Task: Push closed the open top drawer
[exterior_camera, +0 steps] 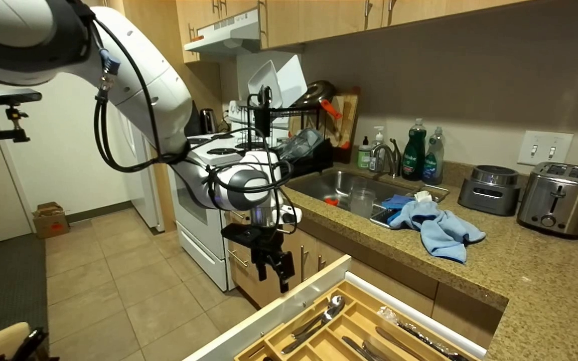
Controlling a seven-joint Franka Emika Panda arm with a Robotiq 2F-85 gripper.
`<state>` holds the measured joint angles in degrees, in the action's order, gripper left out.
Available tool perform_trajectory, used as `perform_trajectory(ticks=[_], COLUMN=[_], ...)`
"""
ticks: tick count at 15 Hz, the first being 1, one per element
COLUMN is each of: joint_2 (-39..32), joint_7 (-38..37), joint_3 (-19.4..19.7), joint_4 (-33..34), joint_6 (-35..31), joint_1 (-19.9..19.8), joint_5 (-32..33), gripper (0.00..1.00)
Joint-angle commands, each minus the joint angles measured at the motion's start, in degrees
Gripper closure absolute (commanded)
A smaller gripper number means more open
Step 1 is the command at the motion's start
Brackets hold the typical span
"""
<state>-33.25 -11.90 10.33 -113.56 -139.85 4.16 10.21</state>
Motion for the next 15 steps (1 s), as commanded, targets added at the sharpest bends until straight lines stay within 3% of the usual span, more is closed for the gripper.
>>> perform_trajectory(ticks=[1,9,15], joint_2=[-1.43,-2.4,-4.51], joint_7=[-6.42,-10.07,-13.48], joint_3=[2.49,3.51,6.66], joint_4=[1.2,1.64,2.98], joint_6=[-0.84,-0.19,-0.19], joint_1=[1.49,2.28,3.29], joint_5=[3.35,3.99,6.39], gripper=[0.0,0.0,0.0])
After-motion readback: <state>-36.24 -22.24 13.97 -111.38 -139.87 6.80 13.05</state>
